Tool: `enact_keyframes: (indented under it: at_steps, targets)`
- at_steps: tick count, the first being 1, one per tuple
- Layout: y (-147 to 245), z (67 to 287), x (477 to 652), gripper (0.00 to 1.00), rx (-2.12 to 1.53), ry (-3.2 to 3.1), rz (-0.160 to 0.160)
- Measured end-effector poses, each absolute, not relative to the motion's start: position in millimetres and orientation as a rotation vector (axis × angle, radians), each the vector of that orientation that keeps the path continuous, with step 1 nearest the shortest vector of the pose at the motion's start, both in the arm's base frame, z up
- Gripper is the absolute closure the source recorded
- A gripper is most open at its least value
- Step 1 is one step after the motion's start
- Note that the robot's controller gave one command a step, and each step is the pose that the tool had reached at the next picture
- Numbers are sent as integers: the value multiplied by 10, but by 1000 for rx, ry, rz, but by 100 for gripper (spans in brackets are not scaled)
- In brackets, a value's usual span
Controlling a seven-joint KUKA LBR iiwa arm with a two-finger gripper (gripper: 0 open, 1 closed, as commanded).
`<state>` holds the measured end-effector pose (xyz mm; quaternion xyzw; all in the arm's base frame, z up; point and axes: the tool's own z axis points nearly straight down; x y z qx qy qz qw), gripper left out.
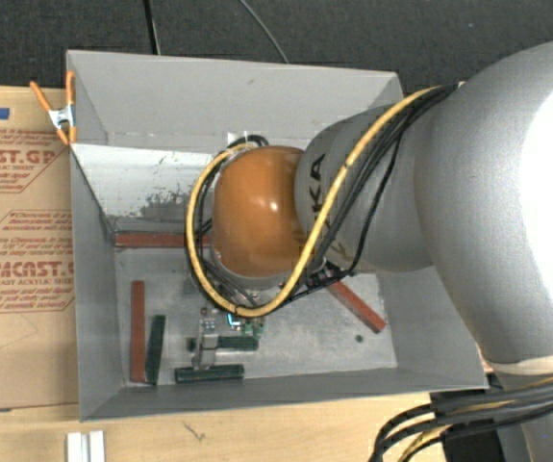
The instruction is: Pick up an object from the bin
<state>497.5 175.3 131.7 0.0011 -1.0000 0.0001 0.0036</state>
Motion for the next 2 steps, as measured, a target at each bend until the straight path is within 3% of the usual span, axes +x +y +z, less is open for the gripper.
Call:
enact_keyframes:
  at_steps: [1, 2]
  targets:
    - [1748, 1348, 4997, 0, 1, -3141, -2]
    - [1413, 989, 4894, 0, 77, -3146, -4]
